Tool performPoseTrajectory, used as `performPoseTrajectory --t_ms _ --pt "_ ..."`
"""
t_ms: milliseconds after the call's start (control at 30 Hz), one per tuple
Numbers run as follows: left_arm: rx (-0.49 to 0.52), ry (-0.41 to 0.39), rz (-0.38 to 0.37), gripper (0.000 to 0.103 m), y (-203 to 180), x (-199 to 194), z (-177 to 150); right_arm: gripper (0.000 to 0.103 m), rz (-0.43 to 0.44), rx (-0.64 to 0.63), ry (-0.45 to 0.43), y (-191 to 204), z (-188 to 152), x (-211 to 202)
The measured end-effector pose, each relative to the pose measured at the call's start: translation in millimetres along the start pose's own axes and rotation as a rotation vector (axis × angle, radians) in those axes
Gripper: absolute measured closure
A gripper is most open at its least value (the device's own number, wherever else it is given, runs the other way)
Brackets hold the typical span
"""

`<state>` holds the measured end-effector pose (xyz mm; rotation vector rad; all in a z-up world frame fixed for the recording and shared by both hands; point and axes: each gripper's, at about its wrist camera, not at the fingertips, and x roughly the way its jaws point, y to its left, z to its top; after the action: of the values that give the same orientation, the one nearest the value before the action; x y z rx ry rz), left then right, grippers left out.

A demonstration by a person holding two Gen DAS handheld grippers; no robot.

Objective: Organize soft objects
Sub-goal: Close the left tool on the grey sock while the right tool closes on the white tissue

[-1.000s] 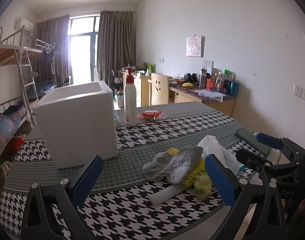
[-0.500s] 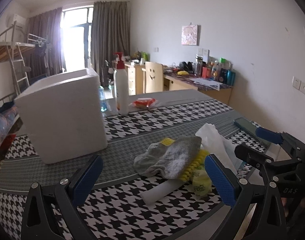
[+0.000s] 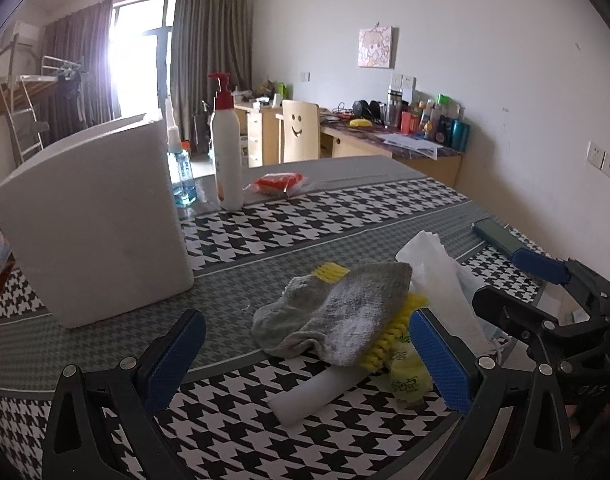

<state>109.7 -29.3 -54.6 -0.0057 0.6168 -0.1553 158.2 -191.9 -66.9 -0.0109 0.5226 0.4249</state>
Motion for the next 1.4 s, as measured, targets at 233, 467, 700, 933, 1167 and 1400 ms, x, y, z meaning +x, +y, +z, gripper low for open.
performPoseTrajectory --t_ms 233,467,700,933,1167,1400 --pt "0.013 0.033 -0.026 0.001 0.1 16.9 4.6 0.011 0.019 0.021 0.017 -2.7 0.6 6.4" --pt "0.017 0.049 -0.028 0.001 0.5 26.7 6.5 0.029 0.059 0.025 0.062 -2.6 0.1 17.0" --pt "0.058 0.079 -0.043 0.001 -5.6 43.1 11.0 0.043 0.096 0.037 0.124 -4.7 -7.0 26.7" --pt "0.084 0.129 -0.068 0.012 -12.7 55.8 10.2 0.052 0.111 0.053 0.142 -11.0 -12.3 26.1" --pt "0.097 0.166 -0.113 0.028 -21.8 66.2 8.7 0.064 0.113 0.057 0.149 -16.4 -13.1 26.9" --pt "0.081 0.204 -0.156 0.054 -21.7 74.7 6.3 0.064 0.121 0.059 0.148 -18.3 -14.1 26.4"
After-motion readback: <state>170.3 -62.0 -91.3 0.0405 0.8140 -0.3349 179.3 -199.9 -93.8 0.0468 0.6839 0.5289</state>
